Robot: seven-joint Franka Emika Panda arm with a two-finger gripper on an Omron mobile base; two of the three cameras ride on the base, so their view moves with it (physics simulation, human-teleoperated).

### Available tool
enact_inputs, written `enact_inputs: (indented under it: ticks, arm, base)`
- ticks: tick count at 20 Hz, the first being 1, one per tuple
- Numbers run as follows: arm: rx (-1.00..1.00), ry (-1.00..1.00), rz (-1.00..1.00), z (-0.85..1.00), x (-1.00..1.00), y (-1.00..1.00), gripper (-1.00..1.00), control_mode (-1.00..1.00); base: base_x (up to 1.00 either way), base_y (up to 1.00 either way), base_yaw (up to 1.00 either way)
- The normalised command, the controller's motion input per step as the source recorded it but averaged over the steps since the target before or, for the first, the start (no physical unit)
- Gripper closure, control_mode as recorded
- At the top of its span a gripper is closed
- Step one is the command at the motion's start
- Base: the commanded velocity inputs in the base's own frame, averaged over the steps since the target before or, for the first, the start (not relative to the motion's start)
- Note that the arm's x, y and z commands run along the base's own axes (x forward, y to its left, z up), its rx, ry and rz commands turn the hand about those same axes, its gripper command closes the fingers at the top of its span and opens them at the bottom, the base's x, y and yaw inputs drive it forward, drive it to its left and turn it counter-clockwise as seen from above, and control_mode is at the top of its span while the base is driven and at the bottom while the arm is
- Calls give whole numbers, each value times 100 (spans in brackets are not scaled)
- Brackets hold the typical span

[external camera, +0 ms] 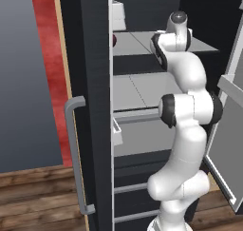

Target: Move the beet and grapes from the top shelf to the second highest shelf to make space. Then, place the pitcher from the counter on the cleared top shelf.

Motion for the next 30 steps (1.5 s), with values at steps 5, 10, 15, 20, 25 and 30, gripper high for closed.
enact_inputs:
  ticks: [5, 10, 15, 20, 25, 30]
  arm:
    - [0, -4, 0, -5, 2, 0, 100, -100]
    - [0, -16, 0, -9, -64, 11, 100, -100]
    - [-5, -19, 4, 0, -100, 44, 100, -100]
    - [-9, -4, 9, 0, -100, 50, 100, -100]
    - [-1, 0, 8, 0, -100, 33, 100, -100]
    - [-1, 5, 4, 0, -100, 28, 100, -100]
  base:
    - [0, 0, 0]
    - [0, 0, 0]
    - [0, 0, 0]
    - [0, 0, 0]
    - [0, 0, 0]
    - [0, 0, 0]
